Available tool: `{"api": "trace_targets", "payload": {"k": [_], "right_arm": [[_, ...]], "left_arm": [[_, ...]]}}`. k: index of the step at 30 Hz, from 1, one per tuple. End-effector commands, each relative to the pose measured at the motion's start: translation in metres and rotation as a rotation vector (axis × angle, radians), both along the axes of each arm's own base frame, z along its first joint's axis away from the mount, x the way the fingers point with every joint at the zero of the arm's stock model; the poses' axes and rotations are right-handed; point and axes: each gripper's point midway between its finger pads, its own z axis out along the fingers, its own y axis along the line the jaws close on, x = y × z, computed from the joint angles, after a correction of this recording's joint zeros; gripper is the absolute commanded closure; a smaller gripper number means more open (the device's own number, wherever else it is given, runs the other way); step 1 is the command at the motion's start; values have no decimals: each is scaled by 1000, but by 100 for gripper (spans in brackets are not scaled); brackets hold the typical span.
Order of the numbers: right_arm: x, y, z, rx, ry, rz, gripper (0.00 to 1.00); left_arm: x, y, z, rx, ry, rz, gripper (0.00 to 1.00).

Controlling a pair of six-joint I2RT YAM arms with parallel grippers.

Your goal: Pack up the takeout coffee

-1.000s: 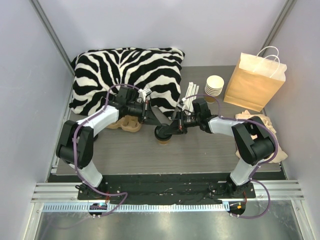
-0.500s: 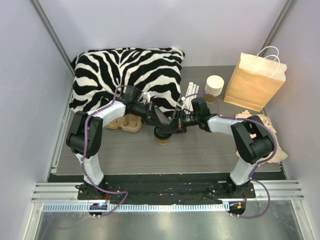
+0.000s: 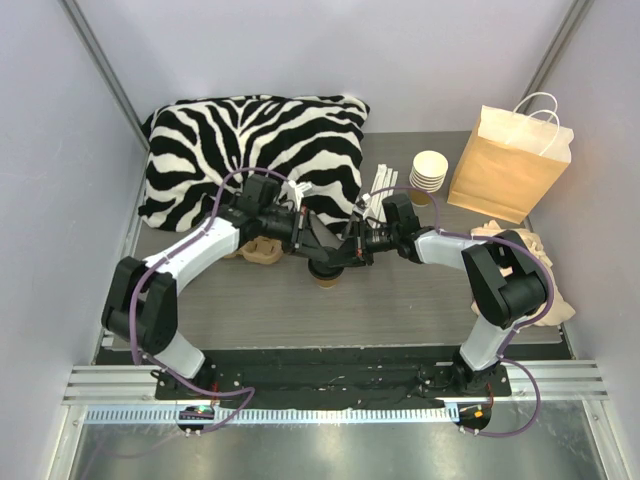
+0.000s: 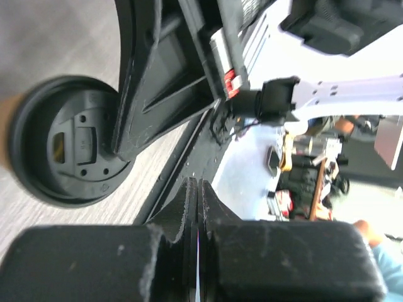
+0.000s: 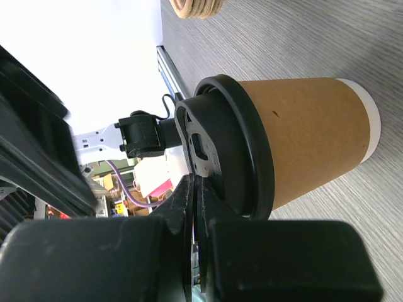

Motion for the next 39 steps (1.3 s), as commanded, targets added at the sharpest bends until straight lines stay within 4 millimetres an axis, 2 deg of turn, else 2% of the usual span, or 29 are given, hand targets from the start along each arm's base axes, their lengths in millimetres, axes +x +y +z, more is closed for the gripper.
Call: {"api": "trace_targets", "payload": {"k": [1,2,6,9,12,15,16,18,19,22,23,26,28,31,34,36,39], "right_arm": [[3,-22,-67,-228,64,-105,99],[3,-23,-68,-230,65,-107,99],[4,-22,-70,-238,69,-110,99],[4,-24,-72,-251,65,-111,99],[0,-26,-76,-262,68,-101,99],[2,-25,-73,-251,58,-98,99],[3,-22,-68,-228,47,-87,99],[7,-15,-53,-184,21,-75,99],[10,-10,-37,-139,-11,-63,99],[20,-1,-4,-65,-74,-50,99],[23,2,11,-41,-106,-47,99],[24,4,28,-17,-147,-34,99],[20,3,29,-18,-134,-28,99],[14,3,41,7,-140,-13,99],[6,3,64,55,-157,9,99],[1,2,77,73,-174,17,99],[-5,-1,84,58,-183,19,99]], "left_arm": [[0,-6,-35,33,51,-8,100],[1,-6,-44,46,59,-7,100],[-4,13,-113,218,138,-12,100],[-5,28,-141,294,214,17,100],[1,27,-131,283,185,15,100],[4,20,-102,211,123,-10,100],[4,18,-85,171,89,-19,100],[6,13,-66,122,63,-21,100],[8,12,-55,102,32,-16,100],[12,8,-46,68,36,-1,100],[13,7,-47,59,52,9,100],[23,5,-48,40,64,39,100],[27,4,-52,46,68,46,100],[31,6,-70,91,102,59,100],[31,8,-87,129,141,67,100],[30,9,-94,143,155,69,100],[31,9,-95,150,158,72,100]]}}
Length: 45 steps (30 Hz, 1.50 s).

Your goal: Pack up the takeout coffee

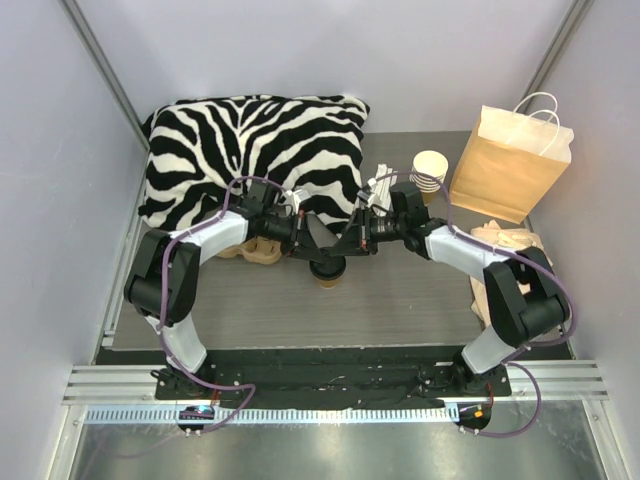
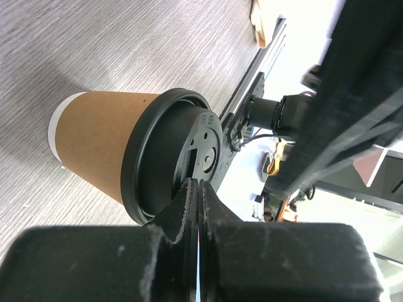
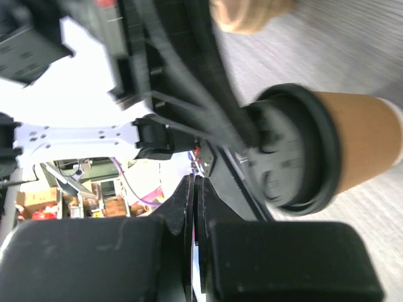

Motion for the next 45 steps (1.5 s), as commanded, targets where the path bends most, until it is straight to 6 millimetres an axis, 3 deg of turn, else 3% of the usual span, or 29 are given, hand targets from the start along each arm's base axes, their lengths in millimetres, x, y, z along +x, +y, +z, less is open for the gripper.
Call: {"api": "trace_targets", "payload": {"k": [1,6,7,9,10,13,16,20,22,27,31,35,38,40,43,44,45], "right_arm": [[-10,-1,37,32,-86,34,99],[-18,-3,5,-19,-32,41,99],[-20,-5,-15,-46,21,37,99],[-16,-4,-33,-56,34,31,99],[-18,-5,-57,-88,92,26,99],[-30,-13,-93,-147,151,32,99],[-36,-21,-111,-195,171,30,99],[-28,-26,-101,-212,143,30,99],[-17,-22,-83,-189,94,32,99],[-13,3,-2,-41,-49,81,99],[-19,15,42,48,-108,87,99],[-26,23,50,79,-116,98,99],[-28,24,26,55,-70,101,99],[-31,21,-1,17,-29,96,99],[-41,12,-61,-71,89,96,99],[-49,5,-92,-117,167,96,99],[-53,1,-104,-135,196,95,99]], "left_arm": [[11,6,-27,99,-13,39,100],[10,8,-31,109,-12,40,100],[9,8,-33,116,-11,39,100],[9,9,-34,120,-13,43,100],[9,9,-34,121,-12,43,100],[8,11,-38,138,-12,40,100],[7,17,-47,178,-1,35,100],[4,22,-57,213,19,35,100],[5,22,-59,223,15,33,100],[7,23,-58,230,8,39,100],[7,22,-54,223,-3,39,100],[7,23,-54,224,-5,40,100],[7,22,-54,223,-6,40,100],[7,22,-54,223,-7,39,100],[7,23,-57,230,-4,37,100],[6,24,-58,235,-2,38,100],[6,24,-59,238,0,36,100]]}}
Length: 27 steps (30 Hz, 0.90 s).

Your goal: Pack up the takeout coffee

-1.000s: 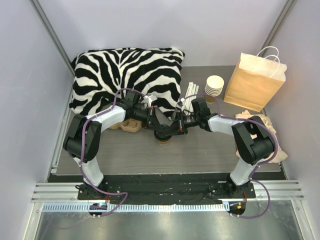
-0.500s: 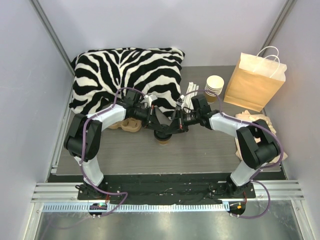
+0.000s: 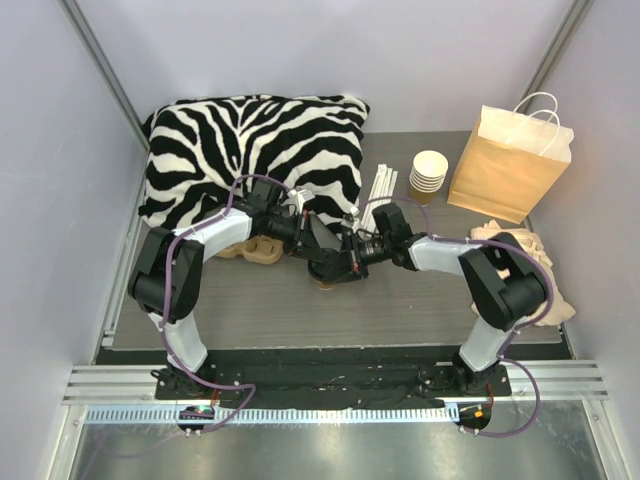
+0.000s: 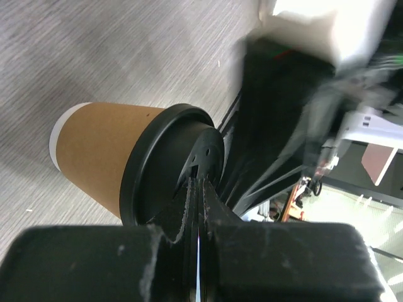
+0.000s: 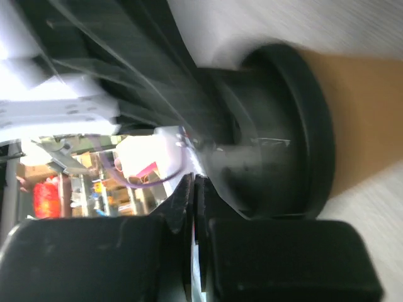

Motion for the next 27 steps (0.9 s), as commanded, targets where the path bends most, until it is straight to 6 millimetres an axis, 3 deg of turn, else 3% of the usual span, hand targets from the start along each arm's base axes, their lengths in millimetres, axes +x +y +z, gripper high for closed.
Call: {"api": "trace_targets", "payload": {"k": [1,2,5,8,11,12,13,14,17,21,25,27], "right_arm": [[-19,-22,-82,-141,168,-18,99],[-18,-26,-88,-157,173,-33,99],[-16,-25,-75,-143,148,-8,99],[-6,-18,-44,-103,63,13,99],[5,-14,-1,-67,-58,42,99],[20,-9,21,-71,-146,36,98],[18,-16,28,-112,-196,59,94],[29,-16,48,-128,-277,56,92],[38,-35,63,-293,-465,33,87],[32,-53,60,-489,-701,68,79],[20,-48,52,-572,-824,101,76],[16,-43,38,-597,-822,125,76]], "left_arm": [[3,27,-55,215,0,52,100],[3,27,-55,215,0,51,100],[3,28,-55,218,3,52,100],[3,28,-57,219,8,53,100],[4,27,-55,216,2,54,100],[4,27,-55,218,1,56,100],[5,27,-54,217,-2,56,100],[5,28,-53,216,-2,57,100],[5,27,-51,217,-7,57,100],[6,27,-50,216,-11,62,100],[7,27,-50,212,-12,66,100],[6,27,-51,215,-9,66,100]]}}
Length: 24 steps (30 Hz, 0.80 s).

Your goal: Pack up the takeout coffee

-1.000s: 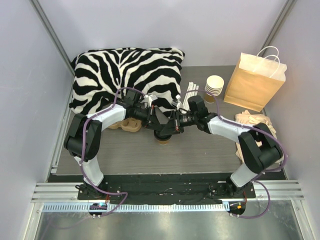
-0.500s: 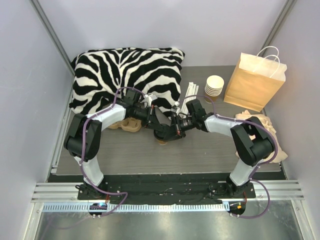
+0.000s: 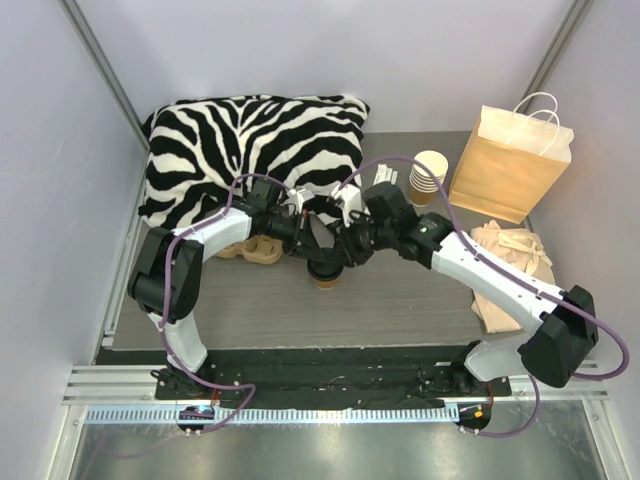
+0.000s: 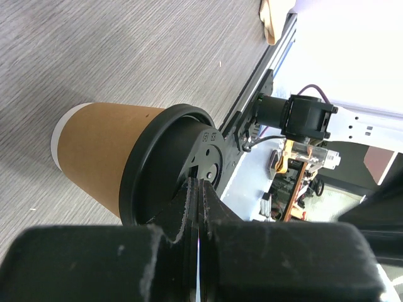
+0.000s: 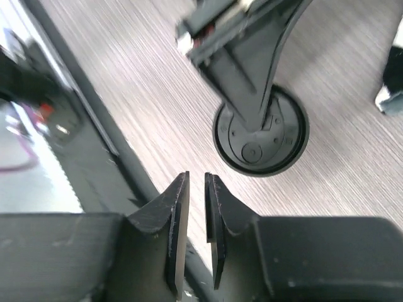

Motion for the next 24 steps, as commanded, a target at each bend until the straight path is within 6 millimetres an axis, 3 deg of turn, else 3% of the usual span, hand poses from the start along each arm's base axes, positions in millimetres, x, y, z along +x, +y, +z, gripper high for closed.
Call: {"api": "trace_targets", "payload": {"k": [1,4,8,10,13,16,17,20,24], "right_arm": [[8,-17,-47,-203,-70,-27,76],[5,-2,-68,-207,-60,-25,76],[1,-8,-117,-285,-17,-55,76],[0,-10,-125,-306,-2,-64,77],[-1,-9,-116,-289,-8,-59,78],[-4,-7,-89,-233,-18,-30,77],[-3,-4,-68,-193,-46,-22,77],[-2,-4,-39,-155,-68,-21,76],[7,2,-34,-133,-73,-44,76]], "left_arm": [[5,25,-51,208,-2,67,100],[5,26,-53,213,3,69,100],[5,27,-55,219,6,65,100],[3,27,-56,223,11,61,100],[1,28,-56,225,10,59,100],[1,28,-56,224,12,59,100],[2,28,-56,223,10,59,100],[3,27,-54,219,3,62,100],[3,27,-53,219,4,63,100]]}}
